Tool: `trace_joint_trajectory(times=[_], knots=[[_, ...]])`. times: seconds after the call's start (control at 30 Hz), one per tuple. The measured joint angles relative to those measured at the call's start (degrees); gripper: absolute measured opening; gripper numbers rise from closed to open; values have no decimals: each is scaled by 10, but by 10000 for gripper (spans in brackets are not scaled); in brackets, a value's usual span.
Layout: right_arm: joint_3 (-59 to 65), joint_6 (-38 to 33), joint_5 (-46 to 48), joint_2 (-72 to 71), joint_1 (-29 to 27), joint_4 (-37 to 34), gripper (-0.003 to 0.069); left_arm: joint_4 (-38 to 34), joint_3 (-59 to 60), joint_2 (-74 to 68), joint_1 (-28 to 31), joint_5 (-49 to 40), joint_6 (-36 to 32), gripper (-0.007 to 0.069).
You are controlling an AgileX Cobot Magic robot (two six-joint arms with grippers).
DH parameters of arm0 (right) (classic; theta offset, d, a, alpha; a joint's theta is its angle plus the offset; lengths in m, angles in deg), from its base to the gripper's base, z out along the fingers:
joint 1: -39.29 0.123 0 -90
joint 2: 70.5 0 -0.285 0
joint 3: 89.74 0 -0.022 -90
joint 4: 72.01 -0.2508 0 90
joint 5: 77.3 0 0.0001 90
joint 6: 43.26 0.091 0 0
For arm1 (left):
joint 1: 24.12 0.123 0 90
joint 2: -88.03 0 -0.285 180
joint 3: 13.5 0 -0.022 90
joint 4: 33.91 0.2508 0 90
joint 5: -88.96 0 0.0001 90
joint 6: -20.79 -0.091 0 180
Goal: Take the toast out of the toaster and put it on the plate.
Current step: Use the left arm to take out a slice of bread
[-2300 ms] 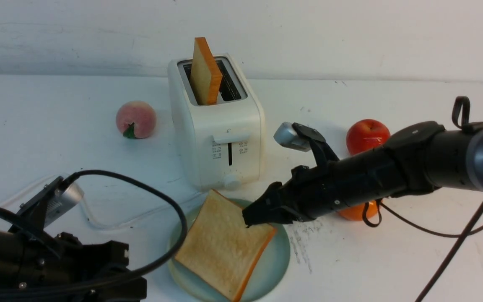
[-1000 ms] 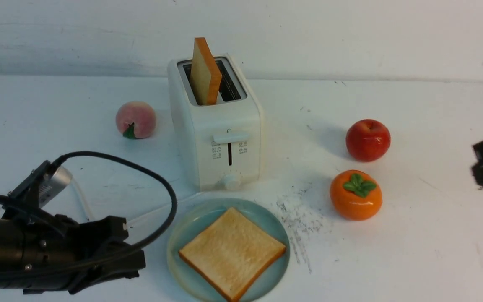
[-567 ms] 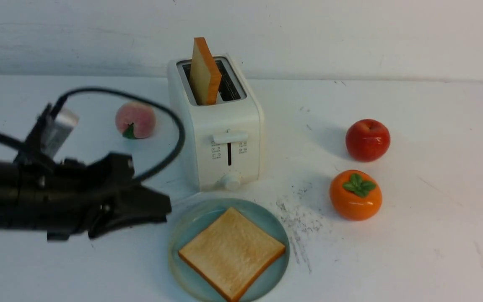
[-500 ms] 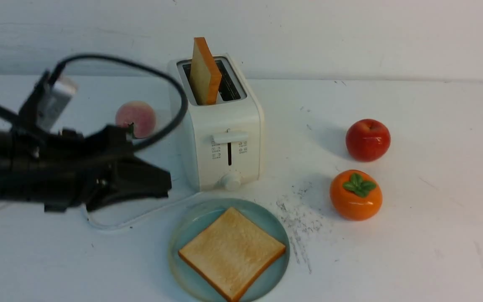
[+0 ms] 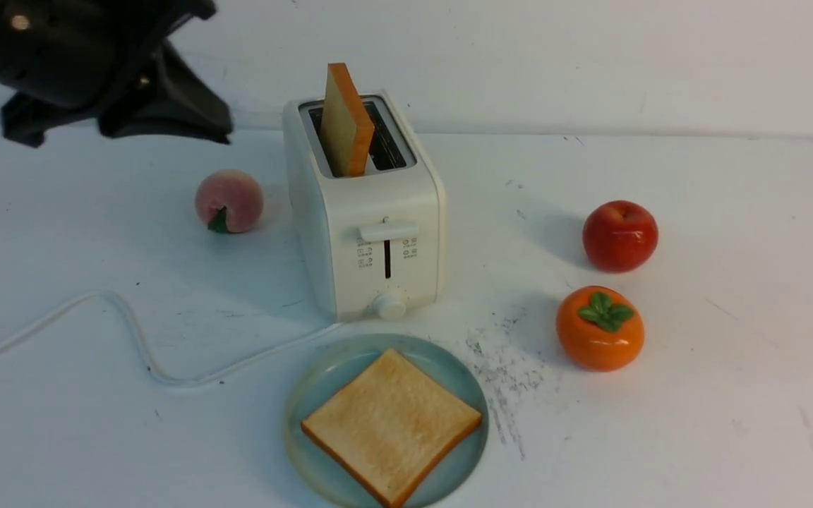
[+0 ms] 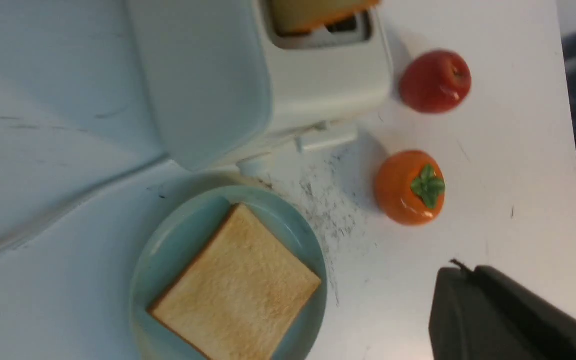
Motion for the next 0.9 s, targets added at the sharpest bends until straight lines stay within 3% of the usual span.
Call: trace_joint_trajectory(times=[0.13, 0.2, 0.37, 0.6, 0.9], knots=[[0, -1, 0, 0, 0, 0, 27, 49, -25, -46, -68, -2, 6, -14], [0, -1, 0, 0, 0, 1, 31, 115, -63, -97, -111, -9, 51, -14], [0, -1, 0, 0, 0, 7, 41, 223, -172, -185, -139, -20, 157, -14], [0, -2, 0, 0, 0, 7, 45, 308, -295, -263, -156, -59, 179, 6], [0, -5, 0, 0, 0, 9, 59, 393, -328, -318, -158, -30, 228, 239]])
